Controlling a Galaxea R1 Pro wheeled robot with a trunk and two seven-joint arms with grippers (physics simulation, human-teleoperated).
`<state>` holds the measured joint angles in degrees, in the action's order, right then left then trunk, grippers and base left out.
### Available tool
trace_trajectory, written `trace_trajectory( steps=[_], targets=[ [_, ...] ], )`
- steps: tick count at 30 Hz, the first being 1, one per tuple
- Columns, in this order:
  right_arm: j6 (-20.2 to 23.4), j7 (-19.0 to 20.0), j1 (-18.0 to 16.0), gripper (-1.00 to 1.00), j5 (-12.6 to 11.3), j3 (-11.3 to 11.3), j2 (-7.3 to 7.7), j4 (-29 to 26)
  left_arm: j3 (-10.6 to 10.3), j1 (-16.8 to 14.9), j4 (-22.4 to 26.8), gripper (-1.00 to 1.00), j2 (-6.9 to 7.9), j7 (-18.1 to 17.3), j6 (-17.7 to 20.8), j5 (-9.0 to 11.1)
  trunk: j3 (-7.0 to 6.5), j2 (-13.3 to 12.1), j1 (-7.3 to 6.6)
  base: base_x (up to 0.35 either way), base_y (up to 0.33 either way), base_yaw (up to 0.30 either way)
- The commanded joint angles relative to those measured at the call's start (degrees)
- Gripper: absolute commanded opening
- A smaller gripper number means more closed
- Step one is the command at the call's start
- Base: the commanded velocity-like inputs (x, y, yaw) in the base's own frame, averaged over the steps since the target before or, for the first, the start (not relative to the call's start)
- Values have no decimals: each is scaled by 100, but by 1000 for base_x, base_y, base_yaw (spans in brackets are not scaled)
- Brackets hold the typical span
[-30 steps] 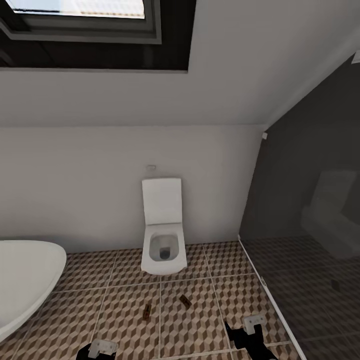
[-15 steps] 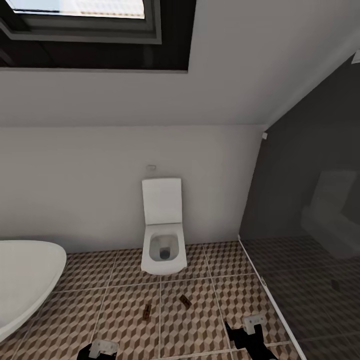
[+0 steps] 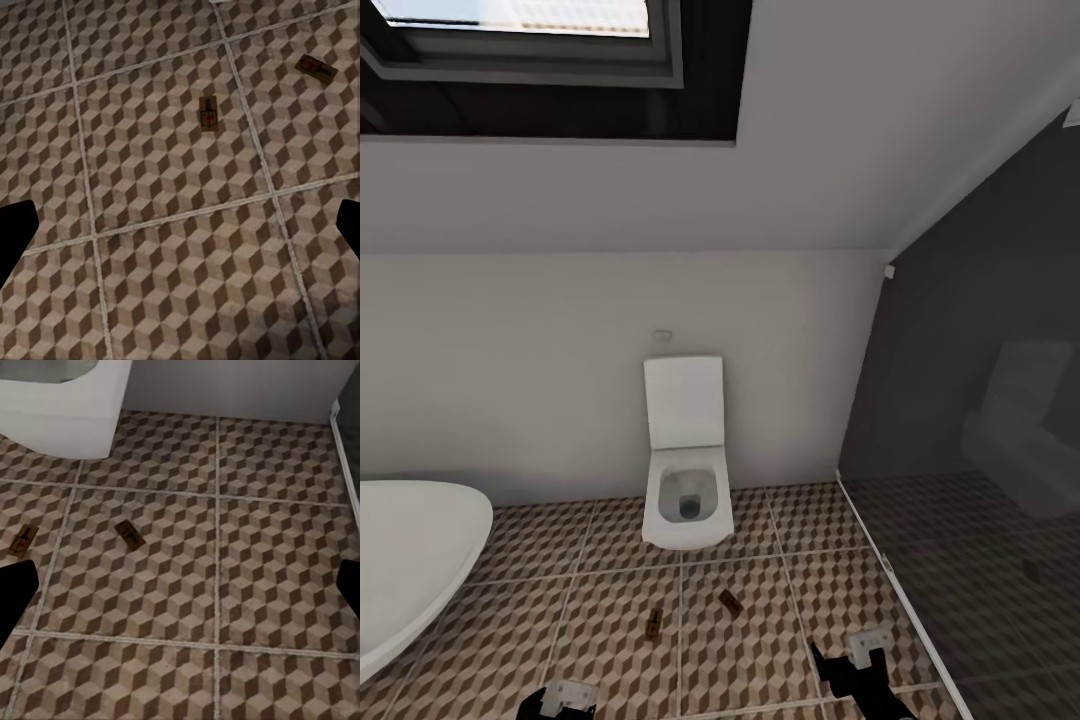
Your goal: Take the four mousetraps from the cabinet in the bathroom and place them on the bathroom floor. Make sure all four end up on the same floor surface, and ensure that at least two of them are either under or directly next to the same bathroom sink.
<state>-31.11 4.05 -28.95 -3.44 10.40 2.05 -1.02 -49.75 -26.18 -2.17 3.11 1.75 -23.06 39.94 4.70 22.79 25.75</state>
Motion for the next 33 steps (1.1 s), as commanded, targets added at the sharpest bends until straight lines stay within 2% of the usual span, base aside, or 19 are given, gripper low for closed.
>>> trace_trajectory(
  steps=[1,7,12,14,19,22,28,33],
  targets=[
    [-18,30,-7,100,-37,18,6,5,-43,-5,-12,100,-5,18,-23,5,13,12,3,0,0,0],
    [-20,-120,-6,100,-41,15,99,0,-37,-2,-30,100,-4,40,-23,10,13,12,3,0,0,0],
    [-30,-587,-5,100,-42,14,352,-3,-15,-1,-113,100,68,56,-29,106,13,12,3,0,0,0],
    [-33,-752,-5,100,-42,14,480,0,16,-1,-139,100,147,57,-30,257,13,12,3,0,0,0],
    [-37,-870,19,100,-42,14,667,8,41,-1,-177,100,321,55,-35,589,13,12,3,0,0,0],
    [-51,-889,200,100,-42,15,776,9,48,1,-194,100,456,54,-38,779,13,12,3,0,0,0],
    [-88,-883,483,100,-42,19,843,11,52,108,-202,100,576,46,-47,882,13,12,3,0,0,0],
    [-272,-822,778,100,-42,22,845,13,53,340,-205,100,626,21,-103,909,13,12,3,0,0,0]
  ],
)
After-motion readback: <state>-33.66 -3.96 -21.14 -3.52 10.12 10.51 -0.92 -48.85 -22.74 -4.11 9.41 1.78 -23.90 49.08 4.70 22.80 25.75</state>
